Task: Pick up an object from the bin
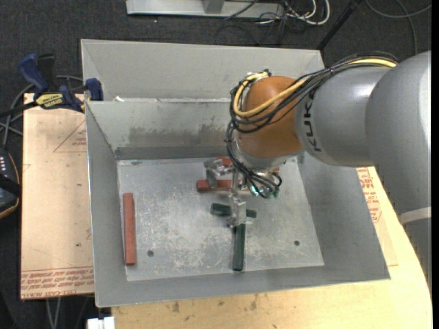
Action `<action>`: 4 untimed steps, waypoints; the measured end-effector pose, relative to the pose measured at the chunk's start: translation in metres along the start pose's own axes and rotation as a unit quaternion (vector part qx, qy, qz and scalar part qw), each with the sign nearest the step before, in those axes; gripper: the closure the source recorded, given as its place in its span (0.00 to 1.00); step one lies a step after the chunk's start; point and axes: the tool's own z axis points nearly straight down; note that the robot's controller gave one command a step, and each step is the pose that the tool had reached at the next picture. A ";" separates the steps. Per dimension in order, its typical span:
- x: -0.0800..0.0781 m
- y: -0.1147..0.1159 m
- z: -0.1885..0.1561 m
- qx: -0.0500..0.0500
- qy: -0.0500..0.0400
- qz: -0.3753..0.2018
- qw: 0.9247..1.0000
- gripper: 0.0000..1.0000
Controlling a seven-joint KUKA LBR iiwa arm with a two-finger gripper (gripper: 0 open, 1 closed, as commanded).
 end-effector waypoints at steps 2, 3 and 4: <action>0.001 0.000 0.001 0.001 0.000 0.000 1.000 0.00; -0.034 -0.019 0.001 0.001 -0.001 -0.007 1.000 0.00; -0.035 -0.018 -0.001 0.000 -0.001 -0.007 1.000 1.00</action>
Offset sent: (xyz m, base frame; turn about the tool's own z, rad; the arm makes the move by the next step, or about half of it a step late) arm 0.0000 0.0000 0.0000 0.0000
